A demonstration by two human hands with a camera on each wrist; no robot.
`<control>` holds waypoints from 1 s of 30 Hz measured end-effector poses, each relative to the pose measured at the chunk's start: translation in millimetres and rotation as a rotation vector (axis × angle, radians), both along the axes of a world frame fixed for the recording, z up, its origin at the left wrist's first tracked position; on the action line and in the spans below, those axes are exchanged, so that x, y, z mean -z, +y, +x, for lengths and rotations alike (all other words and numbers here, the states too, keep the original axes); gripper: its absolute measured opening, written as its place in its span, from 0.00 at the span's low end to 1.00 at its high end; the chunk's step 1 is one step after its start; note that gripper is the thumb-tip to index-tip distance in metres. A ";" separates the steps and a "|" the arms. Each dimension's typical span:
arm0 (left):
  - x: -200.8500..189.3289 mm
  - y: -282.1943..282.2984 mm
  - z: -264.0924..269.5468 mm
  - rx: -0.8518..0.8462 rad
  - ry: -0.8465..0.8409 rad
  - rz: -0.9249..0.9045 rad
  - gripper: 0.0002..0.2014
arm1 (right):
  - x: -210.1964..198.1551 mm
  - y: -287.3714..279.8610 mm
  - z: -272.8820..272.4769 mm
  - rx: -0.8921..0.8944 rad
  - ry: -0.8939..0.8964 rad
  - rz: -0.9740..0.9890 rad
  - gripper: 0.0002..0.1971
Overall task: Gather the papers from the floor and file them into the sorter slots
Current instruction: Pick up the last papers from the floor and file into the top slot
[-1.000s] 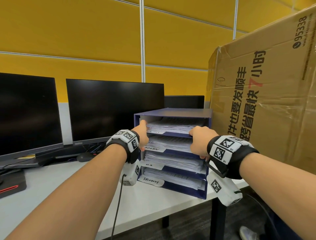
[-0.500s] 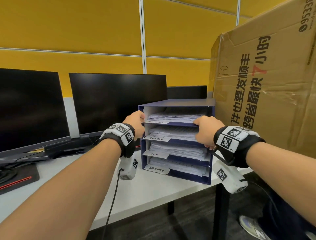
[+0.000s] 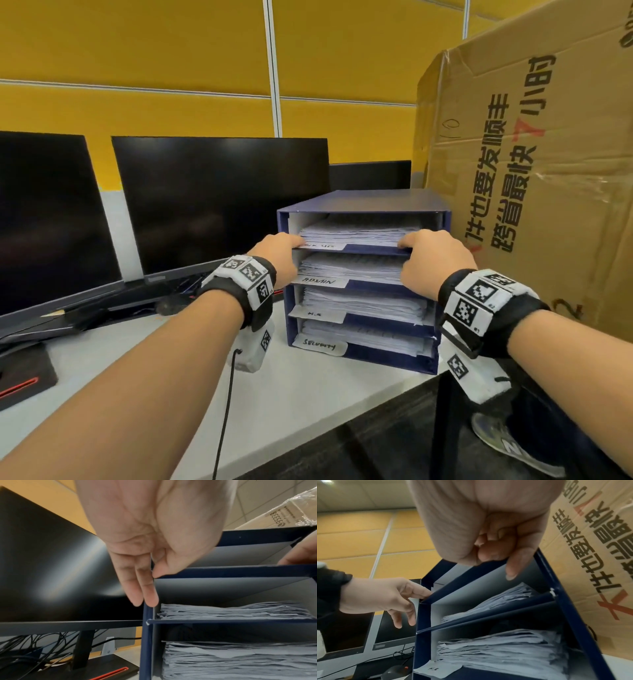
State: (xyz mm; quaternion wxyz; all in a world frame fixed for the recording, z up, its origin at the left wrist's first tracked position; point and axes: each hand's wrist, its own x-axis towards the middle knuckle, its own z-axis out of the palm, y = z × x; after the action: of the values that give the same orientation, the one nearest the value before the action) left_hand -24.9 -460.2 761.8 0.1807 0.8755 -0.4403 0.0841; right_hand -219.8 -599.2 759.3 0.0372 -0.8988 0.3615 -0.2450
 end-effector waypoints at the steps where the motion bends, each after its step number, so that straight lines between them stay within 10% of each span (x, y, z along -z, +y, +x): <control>1: -3.5 -2.8 2.7 0.008 0.007 0.010 0.30 | -2.1 1.5 0.7 0.015 0.000 0.019 0.20; 30: -17.2 -10.4 -5.1 0.045 0.148 0.196 0.27 | -17.9 28.3 3.0 0.163 0.272 0.302 0.39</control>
State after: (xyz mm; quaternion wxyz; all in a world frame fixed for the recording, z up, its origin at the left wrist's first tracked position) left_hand -30.1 -470.6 779.0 0.1281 0.8827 -0.4512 -0.0283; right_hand -216.8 -570.9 777.1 0.1023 -0.8757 0.4671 -0.0668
